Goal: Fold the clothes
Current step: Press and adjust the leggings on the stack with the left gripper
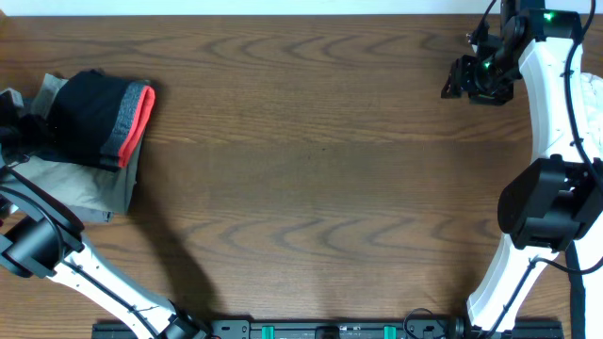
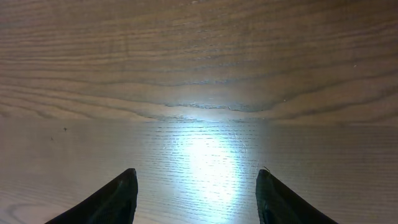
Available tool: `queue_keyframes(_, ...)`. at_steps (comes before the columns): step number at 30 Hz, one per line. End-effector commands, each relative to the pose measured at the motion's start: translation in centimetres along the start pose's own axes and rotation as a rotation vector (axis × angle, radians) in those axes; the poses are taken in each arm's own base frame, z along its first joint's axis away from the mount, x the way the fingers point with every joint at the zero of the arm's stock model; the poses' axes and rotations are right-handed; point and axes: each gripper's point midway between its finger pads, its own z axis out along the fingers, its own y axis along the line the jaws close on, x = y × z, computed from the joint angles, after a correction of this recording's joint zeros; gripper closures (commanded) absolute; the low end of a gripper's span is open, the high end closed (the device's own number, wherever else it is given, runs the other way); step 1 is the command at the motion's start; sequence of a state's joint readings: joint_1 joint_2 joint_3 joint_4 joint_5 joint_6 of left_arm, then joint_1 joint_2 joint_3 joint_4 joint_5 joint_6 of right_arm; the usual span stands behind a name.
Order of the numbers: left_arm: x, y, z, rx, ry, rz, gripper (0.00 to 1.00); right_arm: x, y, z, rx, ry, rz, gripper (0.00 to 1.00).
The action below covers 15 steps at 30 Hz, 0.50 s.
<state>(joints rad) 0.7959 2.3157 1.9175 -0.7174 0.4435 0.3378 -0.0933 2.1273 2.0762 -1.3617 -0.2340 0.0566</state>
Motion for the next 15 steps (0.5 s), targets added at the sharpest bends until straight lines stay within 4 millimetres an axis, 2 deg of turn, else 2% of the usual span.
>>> queue_keyframes(1, -0.6, 0.2, -0.3, 0.009, -0.018, 0.004, 0.73, 0.2, 0.3, 0.4, 0.001, 0.010, -0.019, 0.41)
queue_keyframes(2, -0.6, 0.2, -0.4, 0.009, -0.019, 0.003, 0.78, 0.2, 0.3, 0.4, 0.001, 0.010, -0.019, 0.41)
queue_keyframes(5, -0.6, 0.5, -0.5, 0.005, -0.021, -0.003, 0.81, 0.2, 0.3, 0.4, 0.001, 0.010, -0.018, 0.41)
queue_keyframes(6, -0.6, 0.7, -0.6, 0.004, -0.022, -0.009, 0.85, 0.2, 0.3, 0.4, 0.001, 0.010, -0.018, 0.41)
queue_keyframes(11, -0.8, 1.0, -1.8, -0.003, -0.032, -0.024, 0.87, 0.1, 0.3, 0.4, 0.001, 0.010, -0.019, 0.41)
queue_keyframes(15, -1.4, 0.4, -3.5, -0.009, -0.051, -0.018, 0.87, 0.1, 0.3, 0.4, 0.001, 0.008, -0.020, 0.41)
